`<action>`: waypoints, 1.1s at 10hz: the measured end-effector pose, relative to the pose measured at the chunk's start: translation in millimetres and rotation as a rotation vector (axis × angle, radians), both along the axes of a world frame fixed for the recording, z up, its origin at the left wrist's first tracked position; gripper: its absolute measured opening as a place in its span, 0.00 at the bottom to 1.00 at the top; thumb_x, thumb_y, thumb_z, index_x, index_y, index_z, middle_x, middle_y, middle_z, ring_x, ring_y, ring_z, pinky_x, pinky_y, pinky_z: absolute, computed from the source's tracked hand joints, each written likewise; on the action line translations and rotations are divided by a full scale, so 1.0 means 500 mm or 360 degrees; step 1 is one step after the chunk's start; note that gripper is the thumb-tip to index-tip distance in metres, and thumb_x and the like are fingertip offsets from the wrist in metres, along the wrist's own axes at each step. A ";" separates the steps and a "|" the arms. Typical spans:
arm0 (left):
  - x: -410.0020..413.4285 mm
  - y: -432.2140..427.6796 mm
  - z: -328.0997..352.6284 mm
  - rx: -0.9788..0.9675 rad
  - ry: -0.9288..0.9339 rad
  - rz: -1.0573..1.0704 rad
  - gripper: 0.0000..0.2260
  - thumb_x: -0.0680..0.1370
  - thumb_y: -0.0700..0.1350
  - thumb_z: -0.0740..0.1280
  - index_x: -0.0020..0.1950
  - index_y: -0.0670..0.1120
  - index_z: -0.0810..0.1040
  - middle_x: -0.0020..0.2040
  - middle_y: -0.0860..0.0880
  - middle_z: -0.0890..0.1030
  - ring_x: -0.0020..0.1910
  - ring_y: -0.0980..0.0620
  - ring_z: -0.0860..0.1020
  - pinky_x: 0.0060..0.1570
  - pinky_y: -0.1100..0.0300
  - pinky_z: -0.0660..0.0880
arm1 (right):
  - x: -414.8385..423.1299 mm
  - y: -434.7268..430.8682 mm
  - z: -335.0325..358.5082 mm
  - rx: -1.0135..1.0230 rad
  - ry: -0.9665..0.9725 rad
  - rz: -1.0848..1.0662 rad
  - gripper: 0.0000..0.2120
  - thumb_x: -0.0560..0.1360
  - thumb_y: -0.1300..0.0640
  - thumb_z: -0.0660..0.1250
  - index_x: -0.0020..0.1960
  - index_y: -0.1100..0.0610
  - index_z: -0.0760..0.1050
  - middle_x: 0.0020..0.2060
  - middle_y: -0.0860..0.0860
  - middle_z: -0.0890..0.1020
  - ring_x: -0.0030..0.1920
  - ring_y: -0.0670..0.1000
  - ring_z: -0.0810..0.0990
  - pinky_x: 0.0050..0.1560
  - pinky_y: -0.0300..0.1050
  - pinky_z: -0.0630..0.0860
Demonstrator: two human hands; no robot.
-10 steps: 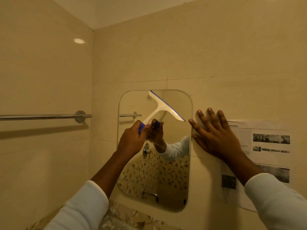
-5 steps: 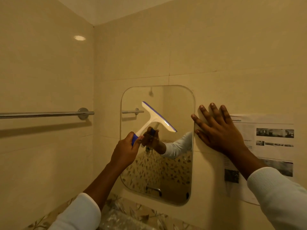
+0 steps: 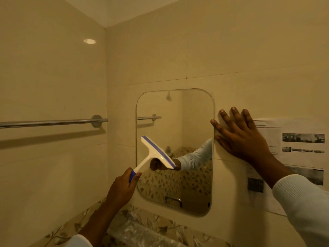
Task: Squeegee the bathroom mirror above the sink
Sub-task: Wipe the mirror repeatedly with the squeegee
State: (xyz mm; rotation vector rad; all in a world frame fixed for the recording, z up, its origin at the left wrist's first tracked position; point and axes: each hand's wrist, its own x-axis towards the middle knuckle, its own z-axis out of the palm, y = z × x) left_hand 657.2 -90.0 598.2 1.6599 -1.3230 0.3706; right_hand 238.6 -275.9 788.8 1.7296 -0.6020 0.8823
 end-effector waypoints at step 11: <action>0.060 0.131 -0.148 0.0121 0.0508 0.0215 0.18 0.76 0.71 0.57 0.46 0.59 0.74 0.33 0.53 0.81 0.27 0.55 0.78 0.29 0.56 0.73 | -0.002 -0.002 -0.001 0.0063 0.0024 -0.0002 0.32 0.85 0.37 0.49 0.86 0.49 0.53 0.84 0.62 0.58 0.83 0.70 0.53 0.82 0.71 0.49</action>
